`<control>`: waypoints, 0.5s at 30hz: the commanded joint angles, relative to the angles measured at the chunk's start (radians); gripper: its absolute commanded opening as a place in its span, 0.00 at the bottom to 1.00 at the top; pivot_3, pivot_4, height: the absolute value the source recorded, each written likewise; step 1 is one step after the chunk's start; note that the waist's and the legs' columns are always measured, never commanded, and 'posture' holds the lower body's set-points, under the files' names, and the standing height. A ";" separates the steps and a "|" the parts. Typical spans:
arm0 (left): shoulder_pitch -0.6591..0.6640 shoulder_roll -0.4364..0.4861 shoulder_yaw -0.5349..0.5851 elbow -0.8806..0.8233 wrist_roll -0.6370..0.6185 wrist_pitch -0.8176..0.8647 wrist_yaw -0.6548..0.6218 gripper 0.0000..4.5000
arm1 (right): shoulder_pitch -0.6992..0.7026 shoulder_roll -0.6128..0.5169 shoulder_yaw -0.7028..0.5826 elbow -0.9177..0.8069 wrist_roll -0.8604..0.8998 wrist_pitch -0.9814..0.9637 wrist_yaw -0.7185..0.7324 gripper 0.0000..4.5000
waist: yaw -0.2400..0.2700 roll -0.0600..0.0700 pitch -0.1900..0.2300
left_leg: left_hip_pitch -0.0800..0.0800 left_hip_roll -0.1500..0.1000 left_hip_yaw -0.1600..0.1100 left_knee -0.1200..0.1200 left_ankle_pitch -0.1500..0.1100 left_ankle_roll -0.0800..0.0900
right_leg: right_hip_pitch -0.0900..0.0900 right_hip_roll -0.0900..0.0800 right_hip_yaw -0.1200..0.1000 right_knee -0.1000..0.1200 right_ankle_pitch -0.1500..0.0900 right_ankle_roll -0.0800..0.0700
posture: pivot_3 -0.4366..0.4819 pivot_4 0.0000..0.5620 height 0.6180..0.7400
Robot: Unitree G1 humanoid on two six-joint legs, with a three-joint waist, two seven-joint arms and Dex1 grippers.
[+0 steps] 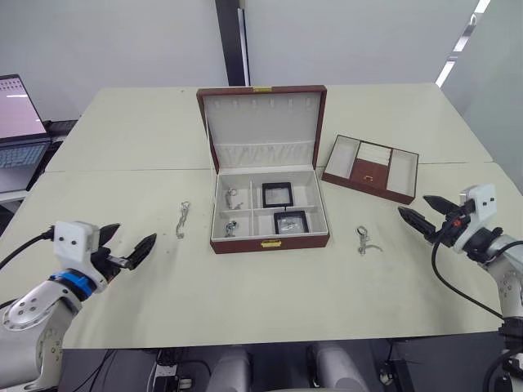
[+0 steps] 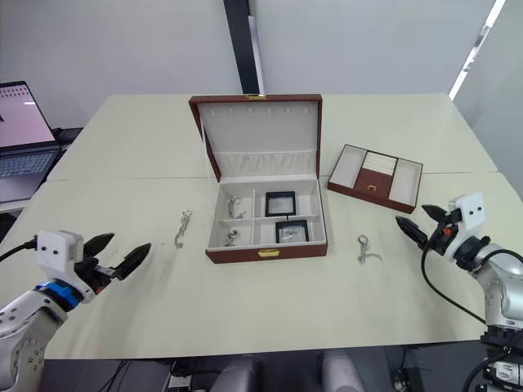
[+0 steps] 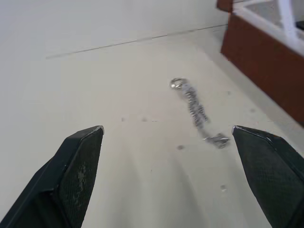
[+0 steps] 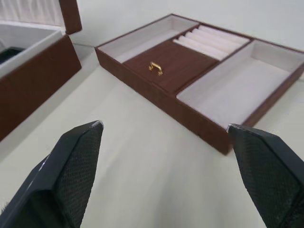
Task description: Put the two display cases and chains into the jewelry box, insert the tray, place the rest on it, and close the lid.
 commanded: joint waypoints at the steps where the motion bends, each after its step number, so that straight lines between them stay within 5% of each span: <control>1: 0.015 0.018 0.066 0.046 0.018 -0.060 -0.008 1.00 | 0.038 -0.008 -0.051 0.013 0.016 -0.073 -0.008 0.99 | 0.004 0.000 0.000 | 0.000 0.000 0.000 0.000 0.000 0.000 | 0.000 0.000 0.000 0.000 0.000 0.000 | 0.48 0.27 1.00; 15: 0.042 0.033 0.112 0.171 0.038 -0.142 -0.040 1.00 | 0.058 -0.063 -0.042 0.123 0.008 -0.175 -0.004 0.99 | 0.004 0.000 0.000 | 0.000 0.000 0.000 0.000 0.000 0.000 | 0.000 0.000 0.000 0.000 0.000 0.000 | 0.48 0.27 1.00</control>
